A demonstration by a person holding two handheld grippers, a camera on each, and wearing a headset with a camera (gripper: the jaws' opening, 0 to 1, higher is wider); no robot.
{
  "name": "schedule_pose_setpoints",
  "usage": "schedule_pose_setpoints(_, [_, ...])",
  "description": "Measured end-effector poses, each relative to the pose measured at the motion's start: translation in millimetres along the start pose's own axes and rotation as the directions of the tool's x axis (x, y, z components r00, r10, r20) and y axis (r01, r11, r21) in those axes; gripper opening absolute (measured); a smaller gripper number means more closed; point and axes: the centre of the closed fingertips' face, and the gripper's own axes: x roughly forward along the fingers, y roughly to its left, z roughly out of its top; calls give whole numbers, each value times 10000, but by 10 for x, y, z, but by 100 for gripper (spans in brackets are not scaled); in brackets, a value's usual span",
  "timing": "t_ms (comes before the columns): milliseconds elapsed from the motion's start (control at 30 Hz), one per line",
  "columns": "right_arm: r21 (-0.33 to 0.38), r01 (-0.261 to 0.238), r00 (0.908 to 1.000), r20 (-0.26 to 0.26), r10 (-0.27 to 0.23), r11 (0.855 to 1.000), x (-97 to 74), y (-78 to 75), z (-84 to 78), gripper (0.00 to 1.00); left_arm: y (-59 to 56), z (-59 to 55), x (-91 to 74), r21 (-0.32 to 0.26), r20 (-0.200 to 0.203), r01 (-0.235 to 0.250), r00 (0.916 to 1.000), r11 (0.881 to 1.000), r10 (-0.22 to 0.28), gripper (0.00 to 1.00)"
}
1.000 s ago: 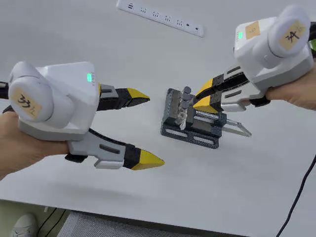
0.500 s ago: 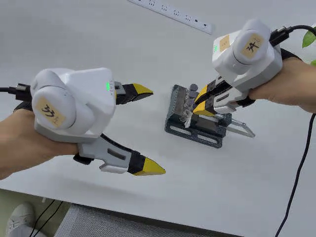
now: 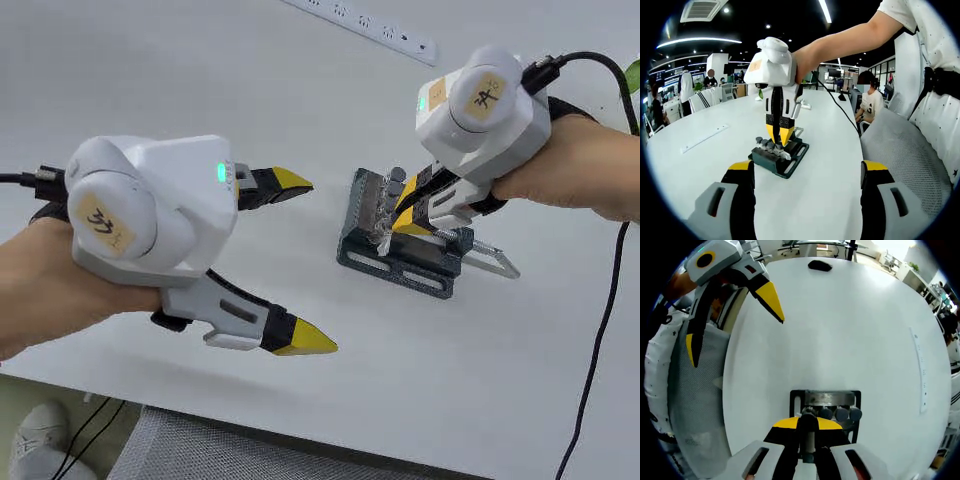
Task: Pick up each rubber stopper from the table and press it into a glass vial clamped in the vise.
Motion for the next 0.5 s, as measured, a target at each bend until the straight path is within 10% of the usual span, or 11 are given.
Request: schedule_pose_setpoints(500, [135,-105,9997,-236,108,9999,42,-7,6,6,-10,-10,-3,-105,64,20,10000,9999,-20,87])
